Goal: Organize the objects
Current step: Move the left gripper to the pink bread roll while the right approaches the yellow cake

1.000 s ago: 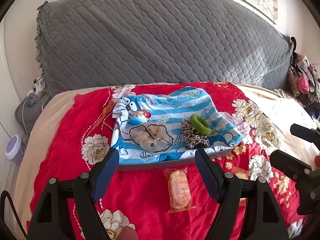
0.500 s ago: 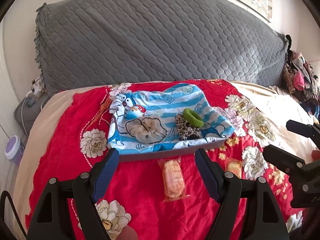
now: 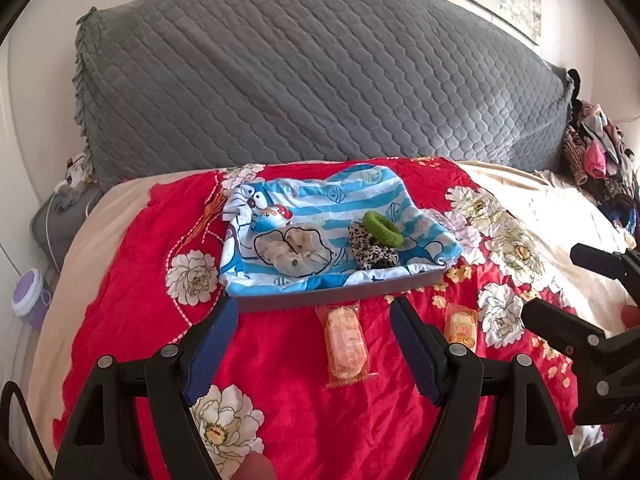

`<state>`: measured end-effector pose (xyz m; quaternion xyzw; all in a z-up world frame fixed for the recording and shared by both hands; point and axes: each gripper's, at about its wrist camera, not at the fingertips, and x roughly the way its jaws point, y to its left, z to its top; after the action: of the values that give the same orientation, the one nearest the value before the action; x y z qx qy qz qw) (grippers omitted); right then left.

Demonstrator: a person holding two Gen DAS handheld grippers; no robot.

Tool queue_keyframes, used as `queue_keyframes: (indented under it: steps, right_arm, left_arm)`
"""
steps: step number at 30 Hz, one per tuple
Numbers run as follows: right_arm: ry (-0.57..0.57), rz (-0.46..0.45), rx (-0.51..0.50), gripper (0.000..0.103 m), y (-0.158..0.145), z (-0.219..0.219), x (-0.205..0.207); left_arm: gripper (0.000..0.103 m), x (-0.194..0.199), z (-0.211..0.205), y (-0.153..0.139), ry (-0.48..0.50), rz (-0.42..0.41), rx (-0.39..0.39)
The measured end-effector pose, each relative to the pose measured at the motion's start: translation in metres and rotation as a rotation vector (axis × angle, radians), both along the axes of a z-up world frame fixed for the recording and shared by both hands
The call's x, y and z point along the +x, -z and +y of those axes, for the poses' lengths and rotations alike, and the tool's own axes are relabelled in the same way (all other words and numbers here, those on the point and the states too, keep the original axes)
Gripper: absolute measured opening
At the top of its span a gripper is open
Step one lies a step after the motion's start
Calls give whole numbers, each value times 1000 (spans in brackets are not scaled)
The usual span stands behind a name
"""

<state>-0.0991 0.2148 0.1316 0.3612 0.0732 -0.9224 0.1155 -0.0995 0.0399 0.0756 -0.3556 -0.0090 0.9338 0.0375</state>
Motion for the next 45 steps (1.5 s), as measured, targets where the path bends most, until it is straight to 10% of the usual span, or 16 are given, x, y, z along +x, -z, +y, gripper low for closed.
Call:
queue_keyframes:
  steps: [45]
  right_arm:
    - [201,-177,14,101,114,28,-31]
  left_arm:
    - [80,-57,30,118,51,-164,34]
